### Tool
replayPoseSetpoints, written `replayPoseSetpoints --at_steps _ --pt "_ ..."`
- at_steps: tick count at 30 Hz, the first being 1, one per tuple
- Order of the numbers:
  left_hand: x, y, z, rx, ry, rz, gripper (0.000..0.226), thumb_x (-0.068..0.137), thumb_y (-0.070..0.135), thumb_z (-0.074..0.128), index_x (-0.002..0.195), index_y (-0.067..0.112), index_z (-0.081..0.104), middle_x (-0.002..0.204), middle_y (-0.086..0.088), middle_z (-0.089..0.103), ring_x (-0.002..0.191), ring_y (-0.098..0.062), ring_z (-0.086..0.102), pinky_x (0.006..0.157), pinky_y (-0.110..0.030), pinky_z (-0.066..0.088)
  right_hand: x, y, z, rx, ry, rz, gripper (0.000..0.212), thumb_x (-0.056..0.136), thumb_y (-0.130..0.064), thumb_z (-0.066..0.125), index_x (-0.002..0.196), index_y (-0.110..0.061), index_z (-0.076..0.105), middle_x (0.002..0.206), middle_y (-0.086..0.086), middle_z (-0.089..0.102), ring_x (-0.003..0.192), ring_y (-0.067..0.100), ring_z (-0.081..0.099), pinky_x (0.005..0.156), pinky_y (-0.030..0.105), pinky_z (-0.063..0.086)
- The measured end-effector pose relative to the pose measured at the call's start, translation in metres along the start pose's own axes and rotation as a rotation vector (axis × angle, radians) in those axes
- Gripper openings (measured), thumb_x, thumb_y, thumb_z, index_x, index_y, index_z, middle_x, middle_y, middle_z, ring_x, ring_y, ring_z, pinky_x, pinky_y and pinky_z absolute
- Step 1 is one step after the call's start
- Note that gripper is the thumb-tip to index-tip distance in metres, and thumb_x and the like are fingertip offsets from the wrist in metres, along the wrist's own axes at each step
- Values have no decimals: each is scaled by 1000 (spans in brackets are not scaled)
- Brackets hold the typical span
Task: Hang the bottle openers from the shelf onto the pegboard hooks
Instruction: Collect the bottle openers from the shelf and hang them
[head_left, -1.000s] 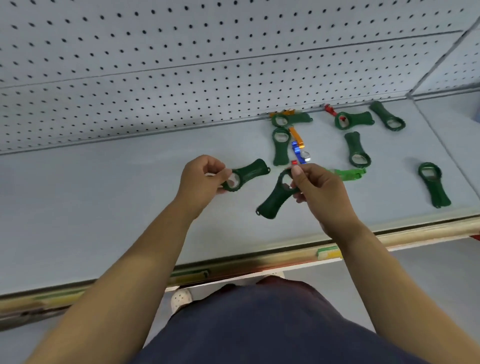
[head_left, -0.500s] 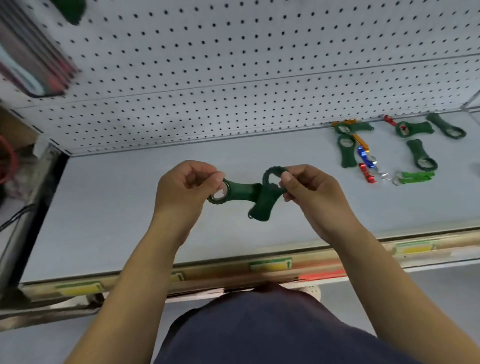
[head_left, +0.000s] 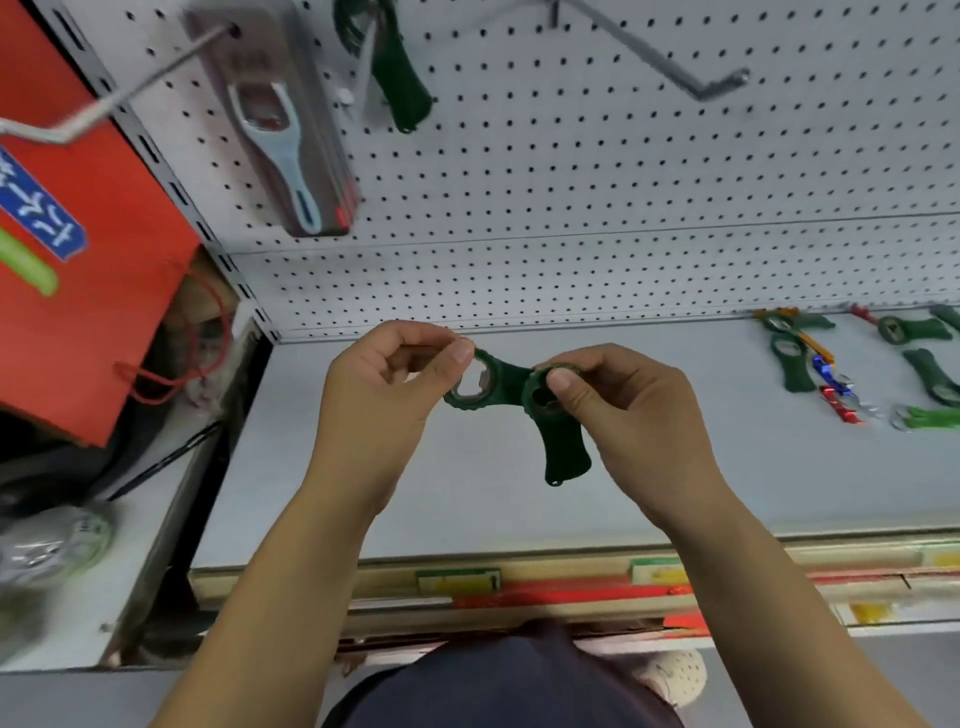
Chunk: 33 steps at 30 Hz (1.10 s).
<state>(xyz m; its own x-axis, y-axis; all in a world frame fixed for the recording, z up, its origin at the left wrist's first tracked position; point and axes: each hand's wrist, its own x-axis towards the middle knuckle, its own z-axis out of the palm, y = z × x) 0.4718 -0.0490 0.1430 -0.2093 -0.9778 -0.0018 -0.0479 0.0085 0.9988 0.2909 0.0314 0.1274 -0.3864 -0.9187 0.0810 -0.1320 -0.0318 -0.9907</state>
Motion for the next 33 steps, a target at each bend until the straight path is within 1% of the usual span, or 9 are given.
replayPoseSetpoints --at_steps 2,5,10,12,15,20,26,29,33 --pt "-1 5 -14 38 2 22 8 83 28 79 89 26 77 89 2 77 88 -12 68 94 -37 56 -2 -13 9 9 43 -38 8 91 -13 70 89 -17 76 82 -3 78 76 9 73 66 16 55" --pt "-3 14 -27 18 17 74 10 78 34 79 87 29 79 87 2 77 86 -12 68 91 -36 57 -3 -30 18 29 55 -76 9 91 -11 70 87 -18 76 81 -4 78 76 7 72 71 18 56" --pt "-6 38 -41 -20 117 270 8 82 23 77 87 30 77 80 9 77 77 -4 69 76 -18 54 -6 -53 30 69 44 -112 7 89 -17 71 92 -20 77 93 -4 79 92 11 73 87 27 55" --pt "-5 51 -48 -10 142 383 11 84 19 76 91 28 77 84 8 78 80 -8 69 77 -20 54 -6 -63 33 89 55 -149 8 88 -21 70 93 -20 77 95 -3 79 91 12 73 86 28 54" --pt "-5 68 -57 63 132 552 12 87 18 75 99 18 77 90 -3 77 86 -21 69 81 -30 55 -7 -76 37 100 63 -219 12 82 -29 69 89 -21 76 92 -4 78 85 10 73 81 23 55" --pt "-7 92 -55 172 136 723 12 88 18 75 100 21 74 89 0 73 80 -3 63 78 -14 47 -9 -92 37 84 32 -351 3 86 -28 74 85 -26 75 89 -7 77 86 11 72 80 23 54" --pt "0 115 -44 106 113 721 10 89 23 75 99 25 76 87 5 74 77 -4 65 75 -20 52 -4 -111 33 38 38 -476 8 85 -32 69 90 -30 75 95 -8 72 96 21 68 88 40 53" --pt "3 121 -43 81 102 687 9 88 23 76 96 24 77 84 8 75 77 -5 67 75 -24 56 -1 -118 34 41 55 -488 9 85 -33 69 90 -29 75 94 -9 71 96 17 67 89 45 53" --pt "10 121 -46 20 94 598 6 86 26 77 92 25 79 82 5 77 74 -9 65 73 -24 55 3 -124 34 27 60 -470 6 86 -31 72 89 -29 77 95 -7 73 97 18 68 95 52 53"
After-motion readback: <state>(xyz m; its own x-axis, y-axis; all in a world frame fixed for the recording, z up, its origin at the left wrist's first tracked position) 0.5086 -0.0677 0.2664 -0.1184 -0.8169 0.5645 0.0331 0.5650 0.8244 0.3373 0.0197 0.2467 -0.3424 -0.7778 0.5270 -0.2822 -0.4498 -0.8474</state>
